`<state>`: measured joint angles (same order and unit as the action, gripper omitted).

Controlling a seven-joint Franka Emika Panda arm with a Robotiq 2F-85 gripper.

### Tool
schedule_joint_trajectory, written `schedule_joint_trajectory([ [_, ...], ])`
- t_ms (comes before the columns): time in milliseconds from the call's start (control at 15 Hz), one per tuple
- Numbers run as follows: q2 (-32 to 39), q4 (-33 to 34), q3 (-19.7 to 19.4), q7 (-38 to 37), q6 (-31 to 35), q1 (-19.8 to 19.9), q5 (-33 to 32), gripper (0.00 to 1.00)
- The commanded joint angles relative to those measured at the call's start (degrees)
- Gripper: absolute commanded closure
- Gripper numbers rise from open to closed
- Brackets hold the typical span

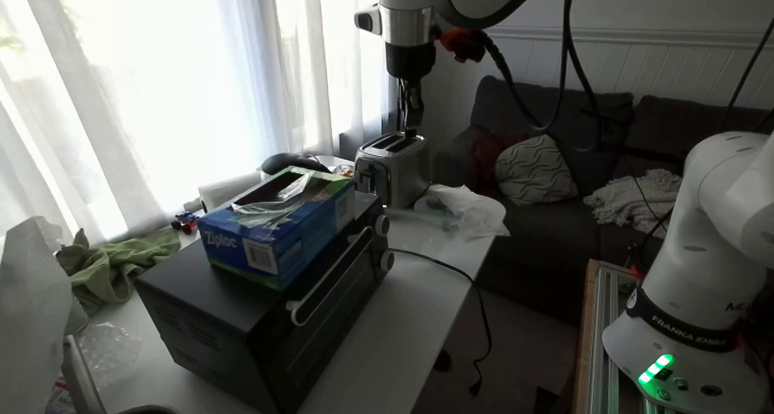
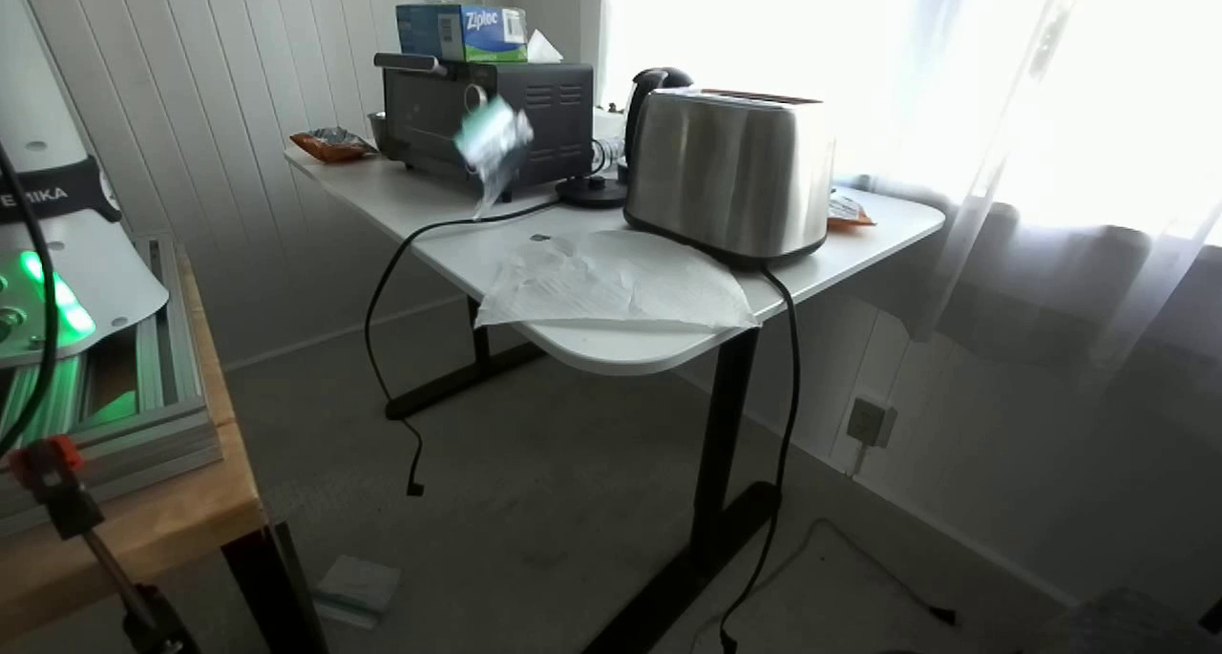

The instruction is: Take ziplock bag out the box and put it on the table

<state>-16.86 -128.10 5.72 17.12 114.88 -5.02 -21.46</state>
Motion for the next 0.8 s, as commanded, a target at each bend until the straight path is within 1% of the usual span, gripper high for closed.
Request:
schedule_joint_trajectory([
  [0, -1.47, -1.14, 0.48, -5.47, -1.38, 0.52, -2.26, 0.37],
  [200, -2.03, -0.38, 0.58, -7.16, -3.03, 0.15, -1.54, 0.15],
  [333, -2.86, 0.75, 0.85, -7.22, -4.31, -0.18, -1.22, 0.02],
  [400, -3.32, 1.6, 1.03, -7.21, -5.61, -0.34, -0.81, 0.0],
  [533, -4.21, 3.63, 1.03, -7.08, -8.8, -0.91, 1.45, 0.0],
  [733, -5.43, 7.48, 1.24, -7.28, -15.79, -1.77, 4.81, 0.0],
])
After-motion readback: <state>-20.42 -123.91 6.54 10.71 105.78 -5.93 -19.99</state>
